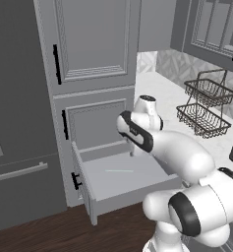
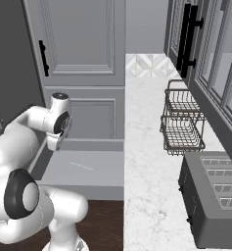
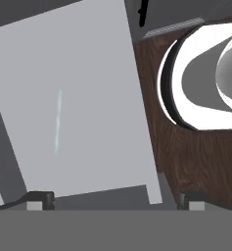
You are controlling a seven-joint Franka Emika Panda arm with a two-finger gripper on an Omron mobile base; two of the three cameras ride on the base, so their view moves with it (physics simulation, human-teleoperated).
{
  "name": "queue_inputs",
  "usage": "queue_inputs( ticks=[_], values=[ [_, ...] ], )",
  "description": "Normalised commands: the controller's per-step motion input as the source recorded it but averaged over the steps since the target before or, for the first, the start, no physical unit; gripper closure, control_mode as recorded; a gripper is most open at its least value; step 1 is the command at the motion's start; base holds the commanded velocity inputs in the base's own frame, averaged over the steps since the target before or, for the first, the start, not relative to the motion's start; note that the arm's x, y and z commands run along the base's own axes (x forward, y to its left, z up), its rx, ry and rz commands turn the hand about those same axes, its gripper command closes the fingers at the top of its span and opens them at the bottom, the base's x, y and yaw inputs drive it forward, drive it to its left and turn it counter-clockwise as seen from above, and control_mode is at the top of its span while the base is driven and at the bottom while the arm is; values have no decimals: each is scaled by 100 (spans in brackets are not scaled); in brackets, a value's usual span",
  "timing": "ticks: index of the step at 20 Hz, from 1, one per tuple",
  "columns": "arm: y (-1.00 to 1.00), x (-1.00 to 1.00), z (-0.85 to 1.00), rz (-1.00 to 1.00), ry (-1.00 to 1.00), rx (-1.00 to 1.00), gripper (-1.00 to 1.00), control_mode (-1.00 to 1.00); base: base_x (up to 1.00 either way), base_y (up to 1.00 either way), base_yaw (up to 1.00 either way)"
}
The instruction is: Take a straw from the drawer in front and place it inside the glass cup on the dining counter.
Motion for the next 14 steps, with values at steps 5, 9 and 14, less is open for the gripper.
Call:
queue_inputs(
  ticks=[5,9,14],
  values=[
    [0,0,-28,0,0,-11,-100,-100,0,0,0],
    [0,0,-27,0,0,-8,-100,-100,0,0,0],
    [0,0,-30,0,0,-6,-100,-100,0,0,0]
  ],
)
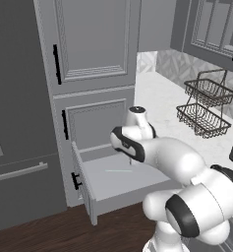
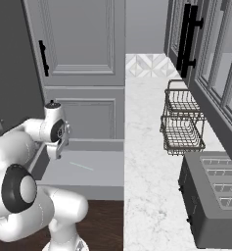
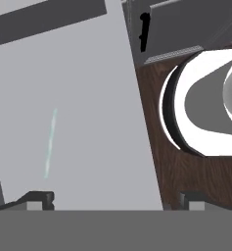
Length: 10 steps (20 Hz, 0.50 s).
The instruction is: Take a straw from the drawer in front and place it inside the glass cup on the dining counter.
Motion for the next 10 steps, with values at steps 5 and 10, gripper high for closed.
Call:
queue_inputs(
  ticks=[5,10],
  values=[
    [0,0,-27,-1,0,-3,-100,-100,0,0,0],
    [0,0,-21,-2,0,-1,-100,-100,0,0,0]
  ],
)
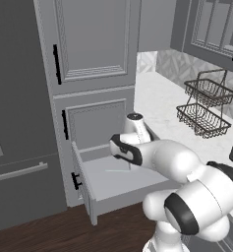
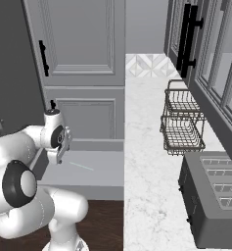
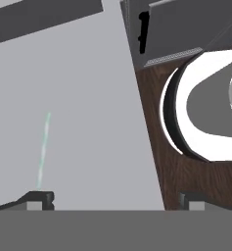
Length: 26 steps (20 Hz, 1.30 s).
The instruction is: Take a straw from the drawer in front and place it inside the glass cup on the dining counter.
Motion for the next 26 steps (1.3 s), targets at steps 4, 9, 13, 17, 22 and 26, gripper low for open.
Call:
queue_inputs(
  ticks=[4,9,13,17,22,26],
  values=[
    [0,0,-15,-2,0,0,-100,-100,0,0,0],
    [0,0,-18,-2,0,0,-100,-100,0,0,0],
    [0,0,-24,-4,0,-1,-100,-100,0,0,0],
    [0,0,-20,-4,0,-1,-100,-100,0,0,0],
    [0,1,-13,-5,0,0,-100,-100,0,0,0],
    [0,1,-14,-5,0,0,-100,-100,0,0,0]
  ],
)
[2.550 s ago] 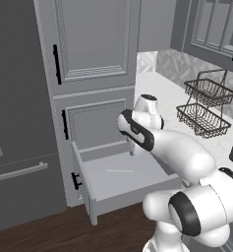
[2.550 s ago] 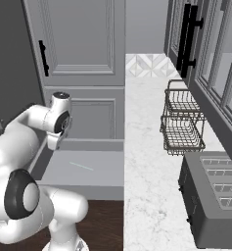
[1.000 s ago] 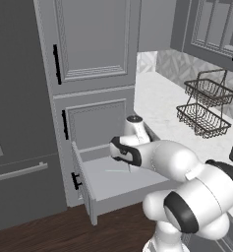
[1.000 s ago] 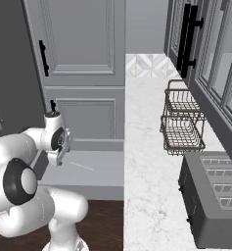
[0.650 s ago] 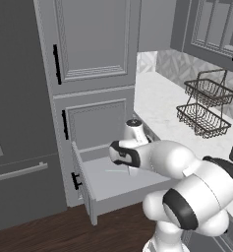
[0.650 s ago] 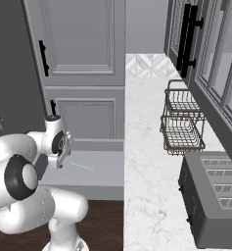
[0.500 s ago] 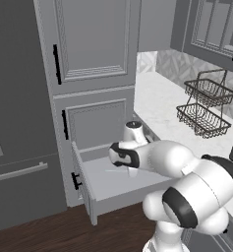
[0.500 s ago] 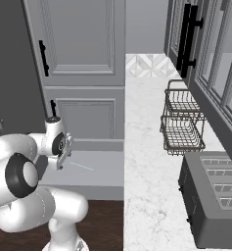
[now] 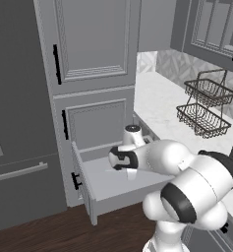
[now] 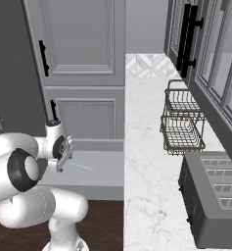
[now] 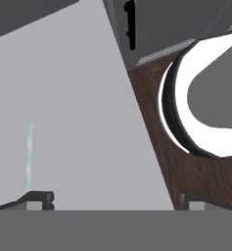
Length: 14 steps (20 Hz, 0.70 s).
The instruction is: Take a straw from the drawer in front and place it inside the glass cup on the dining counter.
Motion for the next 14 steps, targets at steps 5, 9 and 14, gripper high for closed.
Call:
queue_inputs(
  ticks=[5,9,14],
  values=[
    [-4,4,-14,-5,0,0,-100,-100,0,0,0],
    [-9,9,-11,-4,0,0,-100,-100,0,0,0],
    [-10,12,-9,-2,0,0,-100,-100,0,0,0]
  ],
)
